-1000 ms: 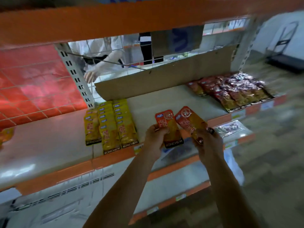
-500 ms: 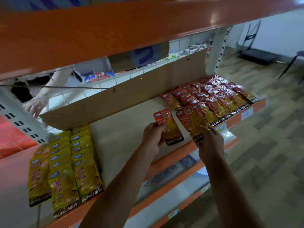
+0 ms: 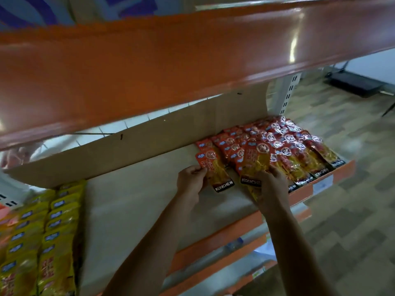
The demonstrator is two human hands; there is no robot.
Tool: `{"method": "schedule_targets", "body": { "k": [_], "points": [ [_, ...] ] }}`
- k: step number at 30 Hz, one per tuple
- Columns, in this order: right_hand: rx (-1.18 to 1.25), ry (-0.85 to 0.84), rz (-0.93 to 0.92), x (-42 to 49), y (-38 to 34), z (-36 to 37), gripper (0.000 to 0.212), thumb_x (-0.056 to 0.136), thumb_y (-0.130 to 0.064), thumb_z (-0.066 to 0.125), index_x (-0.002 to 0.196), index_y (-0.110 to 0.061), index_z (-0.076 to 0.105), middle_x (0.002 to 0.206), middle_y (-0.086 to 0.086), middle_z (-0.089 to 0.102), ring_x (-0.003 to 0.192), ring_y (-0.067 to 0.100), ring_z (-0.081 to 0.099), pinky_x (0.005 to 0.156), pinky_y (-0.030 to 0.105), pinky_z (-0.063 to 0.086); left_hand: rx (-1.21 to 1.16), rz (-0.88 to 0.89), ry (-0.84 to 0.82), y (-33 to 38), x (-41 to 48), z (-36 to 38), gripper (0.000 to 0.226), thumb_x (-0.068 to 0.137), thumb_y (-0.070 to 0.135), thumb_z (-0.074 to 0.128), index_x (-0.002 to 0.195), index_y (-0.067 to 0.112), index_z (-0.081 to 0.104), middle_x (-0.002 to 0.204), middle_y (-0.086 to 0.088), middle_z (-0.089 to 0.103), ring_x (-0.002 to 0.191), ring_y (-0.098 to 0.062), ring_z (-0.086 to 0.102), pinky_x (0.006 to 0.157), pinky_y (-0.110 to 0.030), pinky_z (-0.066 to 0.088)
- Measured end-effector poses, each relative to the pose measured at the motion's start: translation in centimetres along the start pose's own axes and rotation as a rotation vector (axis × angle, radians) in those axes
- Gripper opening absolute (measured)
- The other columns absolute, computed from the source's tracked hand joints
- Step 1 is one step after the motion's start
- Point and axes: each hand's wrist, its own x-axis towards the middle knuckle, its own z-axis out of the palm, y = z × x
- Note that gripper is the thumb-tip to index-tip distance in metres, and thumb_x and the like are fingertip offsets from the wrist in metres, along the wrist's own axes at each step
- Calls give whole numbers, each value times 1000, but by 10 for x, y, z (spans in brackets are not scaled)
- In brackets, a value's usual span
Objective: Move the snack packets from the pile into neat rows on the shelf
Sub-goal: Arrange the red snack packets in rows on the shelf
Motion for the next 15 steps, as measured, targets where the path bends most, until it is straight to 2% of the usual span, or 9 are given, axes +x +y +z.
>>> {"method": "schedule_targets", "body": {
  "k": [3, 5, 7, 9, 12, 15],
  "points": [
    [-54, -35, -32, 23, -10, -2, 16, 78, 4, 52, 87, -2, 63, 86, 28, 63, 72, 28, 60, 62, 36, 50, 120, 64, 108, 0, 12, 13, 19, 84, 19, 72, 68, 26, 65, 78, 0, 71, 82, -20, 69, 82, -38, 57],
    [-70, -80, -47, 36, -14, -3, 11, 80, 0, 53, 88, 0, 61, 88, 32, 60, 74, 29, 57, 64, 41, 49, 155, 83, 156, 0, 18, 20, 13, 83, 21, 73, 71, 23, 67, 77, 2, 69, 81, -20, 68, 82, -39, 57],
    [-69, -129, -37, 48, -16, -4, 10, 86, -1, 53, 88, -6, 62, 84, 21, 61, 76, 30, 59, 66, 42, 51, 200, 92, 197, 2, 21, 25, 5, 84, 21, 72, 80, 20, 70, 77, 4, 66, 81, -18, 67, 82, -36, 57],
    [-71, -172, -29, 57, -17, -3, 12, 88, -2, 53, 87, -9, 62, 82, 13, 62, 76, 30, 60, 65, 39, 52, 227, 96, 228, 3, 25, 30, 10, 84, 23, 72, 74, 22, 67, 79, 3, 68, 82, -18, 67, 82, -36, 57],
    [-77, -236, -29, 67, -18, -2, 13, 87, -1, 52, 86, -9, 63, 82, 12, 63, 79, 30, 60, 71, 44, 51, 237, 97, 274, 3, 29, 36, 15, 83, 25, 72, 69, 24, 65, 82, 1, 70, 81, -17, 68, 81, -37, 58],
    [-124, -270, -42, 73, -19, -1, 12, 88, 0, 54, 85, -7, 63, 81, 12, 65, 80, 27, 62, 75, 44, 53, 297, 114, 292, 3, 31, 40, 8, 82, 26, 71, 79, 19, 70, 83, -1, 72, 78, -17, 69, 79, -36, 58]
  ]
}}
